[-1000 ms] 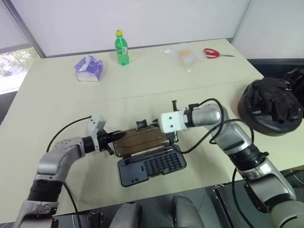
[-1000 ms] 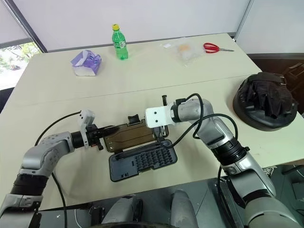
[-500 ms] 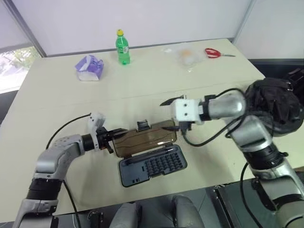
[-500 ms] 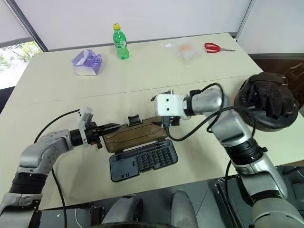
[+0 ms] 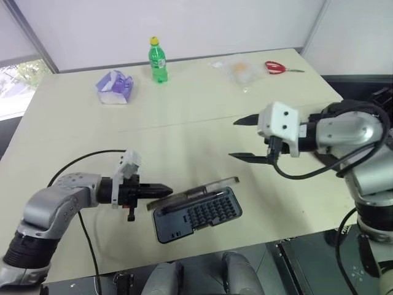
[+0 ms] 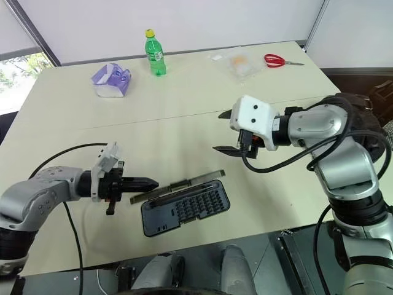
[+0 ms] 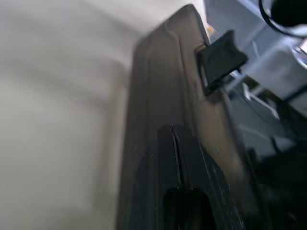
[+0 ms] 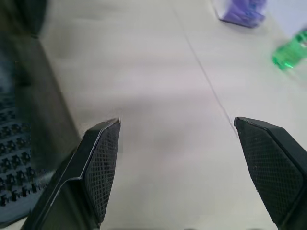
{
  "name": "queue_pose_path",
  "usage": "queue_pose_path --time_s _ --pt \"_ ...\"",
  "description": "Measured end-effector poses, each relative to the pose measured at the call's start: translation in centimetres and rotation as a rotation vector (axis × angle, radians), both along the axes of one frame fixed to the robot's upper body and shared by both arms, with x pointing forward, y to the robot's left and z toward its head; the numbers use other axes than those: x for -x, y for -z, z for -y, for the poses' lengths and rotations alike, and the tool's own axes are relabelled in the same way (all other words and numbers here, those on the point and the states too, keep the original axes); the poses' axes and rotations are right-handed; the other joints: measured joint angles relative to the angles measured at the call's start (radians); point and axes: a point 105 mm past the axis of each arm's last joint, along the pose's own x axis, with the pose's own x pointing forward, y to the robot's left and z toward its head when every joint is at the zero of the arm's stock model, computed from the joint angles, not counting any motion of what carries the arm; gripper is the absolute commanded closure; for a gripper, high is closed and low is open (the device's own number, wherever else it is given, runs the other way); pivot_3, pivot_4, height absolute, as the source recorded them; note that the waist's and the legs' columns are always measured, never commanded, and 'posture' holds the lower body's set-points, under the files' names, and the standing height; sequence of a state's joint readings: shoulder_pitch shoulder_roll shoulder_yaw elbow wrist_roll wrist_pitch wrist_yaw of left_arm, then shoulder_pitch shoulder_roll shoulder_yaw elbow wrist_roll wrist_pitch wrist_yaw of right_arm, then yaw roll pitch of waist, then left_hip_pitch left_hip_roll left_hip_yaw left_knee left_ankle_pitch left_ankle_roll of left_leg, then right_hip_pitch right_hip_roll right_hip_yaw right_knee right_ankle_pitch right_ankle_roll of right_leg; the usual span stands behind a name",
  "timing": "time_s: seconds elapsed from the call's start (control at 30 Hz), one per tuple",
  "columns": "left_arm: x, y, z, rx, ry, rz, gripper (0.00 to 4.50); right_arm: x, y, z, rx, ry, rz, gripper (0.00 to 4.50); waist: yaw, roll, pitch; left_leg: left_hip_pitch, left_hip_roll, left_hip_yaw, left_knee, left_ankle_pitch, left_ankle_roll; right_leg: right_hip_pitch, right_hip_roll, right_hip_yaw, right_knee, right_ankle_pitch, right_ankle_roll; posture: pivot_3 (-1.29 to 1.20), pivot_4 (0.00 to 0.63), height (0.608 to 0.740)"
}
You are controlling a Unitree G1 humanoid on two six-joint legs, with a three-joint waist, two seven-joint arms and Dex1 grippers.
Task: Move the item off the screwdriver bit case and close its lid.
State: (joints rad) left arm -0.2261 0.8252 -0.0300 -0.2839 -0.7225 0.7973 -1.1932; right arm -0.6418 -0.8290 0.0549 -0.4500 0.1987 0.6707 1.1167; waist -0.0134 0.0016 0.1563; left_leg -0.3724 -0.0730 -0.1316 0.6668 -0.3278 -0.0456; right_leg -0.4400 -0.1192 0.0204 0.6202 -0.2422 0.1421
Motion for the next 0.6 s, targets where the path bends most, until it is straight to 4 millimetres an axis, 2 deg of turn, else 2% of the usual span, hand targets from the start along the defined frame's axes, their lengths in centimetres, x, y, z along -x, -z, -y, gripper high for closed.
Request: queue_pose_path --time_s 0.17,0.33,0.5,0.53,0.6 --pt "0.8 1.7 0.1 -0.044 0.055 -0.043 4.5 0.0 0.2 0.2 -0.009 0.017 -0.005 0.58 0.001 0.0 0.0 0.0 0.0 0.001 0.0 0.0 0.0 0.0 0.0 0.0 0.0 0.0 0.0 0.0 0.15 0.74" --pt "0.4 4.0 1.9 -0.023 0.061 -0.004 4.5 0.1 0.5 -0.1 -0.01 0.023 -0.002 0.58 0.004 0.0 0.0 0.001 0.0 0.001 0.001 0.0 0.0 0.001 0.0 0.0 0.0 0.0 0.0 0.0 0.15 0.74" --pt "0.2 4.6 2.3 -0.023 0.08 0.072 4.5 0.5 0.9 -0.3 -0.008 0.013 -0.02 0.58 0.004 0.002 -0.002 0.012 0.0 0.001 -0.001 0.0 0.001 0.012 0.0 0.0 -0.001 0.0 0.0 0.0 0.15 0.74" --pt "0.2 4.7 2.2 -0.023 0.078 0.072 4.5 0.6 1.0 -0.3 -0.009 0.011 -0.023 0.58 0.004 0.002 -0.002 0.015 0.0 0.001 -0.001 -0.004 0.007 0.015 0.0 0.0 -0.002 0.0 0.0 0.0 0.15 0.74" --pt "0.0 4.5 2.2 -0.023 0.074 0.077 4.5 0.8 1.2 -0.4 -0.017 0.006 -0.041 0.58 0.002 0.002 -0.002 0.017 0.0 0.001 -0.001 -0.005 0.008 0.017 0.0 0.0 -0.002 0.0 0.0 0.0 0.15 0.74"
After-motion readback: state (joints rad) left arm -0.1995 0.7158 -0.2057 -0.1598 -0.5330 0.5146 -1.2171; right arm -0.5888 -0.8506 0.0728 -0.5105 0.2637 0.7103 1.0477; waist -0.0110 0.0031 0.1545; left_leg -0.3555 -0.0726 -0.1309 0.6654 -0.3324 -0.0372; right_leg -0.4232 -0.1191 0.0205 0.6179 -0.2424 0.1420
